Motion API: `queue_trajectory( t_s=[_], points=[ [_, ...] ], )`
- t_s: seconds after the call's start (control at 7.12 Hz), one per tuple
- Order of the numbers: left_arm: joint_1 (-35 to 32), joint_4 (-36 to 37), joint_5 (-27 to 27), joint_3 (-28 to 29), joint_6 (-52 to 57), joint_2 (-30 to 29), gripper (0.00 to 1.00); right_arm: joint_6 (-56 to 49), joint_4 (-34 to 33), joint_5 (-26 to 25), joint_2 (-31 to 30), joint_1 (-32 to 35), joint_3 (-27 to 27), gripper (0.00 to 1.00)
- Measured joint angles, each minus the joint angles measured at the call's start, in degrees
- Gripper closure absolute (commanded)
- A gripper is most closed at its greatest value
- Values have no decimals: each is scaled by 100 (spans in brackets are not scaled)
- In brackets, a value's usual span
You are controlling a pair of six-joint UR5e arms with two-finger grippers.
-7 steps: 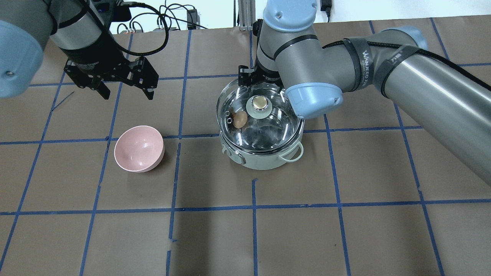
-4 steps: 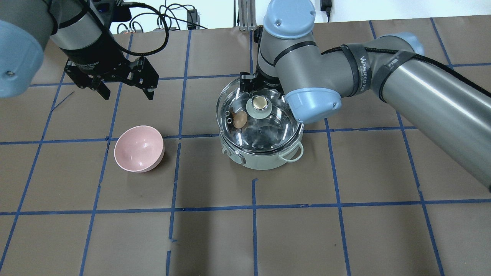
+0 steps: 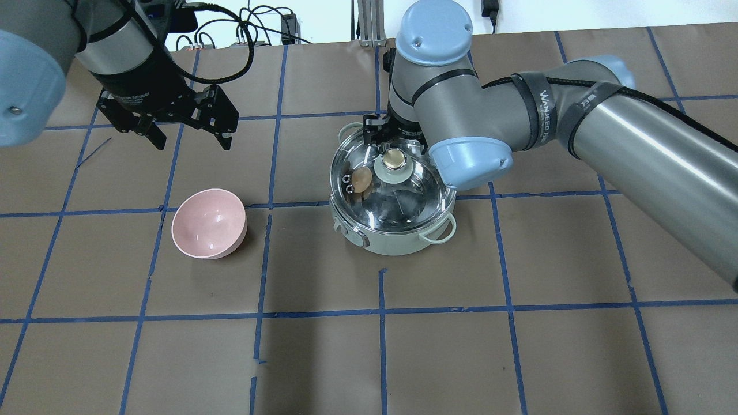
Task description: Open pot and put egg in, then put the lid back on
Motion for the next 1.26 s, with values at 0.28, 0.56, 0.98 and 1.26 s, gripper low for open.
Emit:
queue_trajectory(
  t_s=[0.28, 0.56, 0.98, 1.26],
  points=[
    [0, 0, 0, 2, 0, 0, 0, -82, 139, 2, -198, -150, -245, 0],
    [0, 0, 0, 2, -8, -3, 0, -530, 640, 16, -526, -779, -279, 0],
    [-3, 0, -8, 10, -113, -8, 0, -1436, 2155, -49, -1191, -1833, -266, 0],
    [-4, 0, -9, 10, -122, -9, 0, -1570, 2658, -159, -1409, -1932, -205, 0]
  ],
)
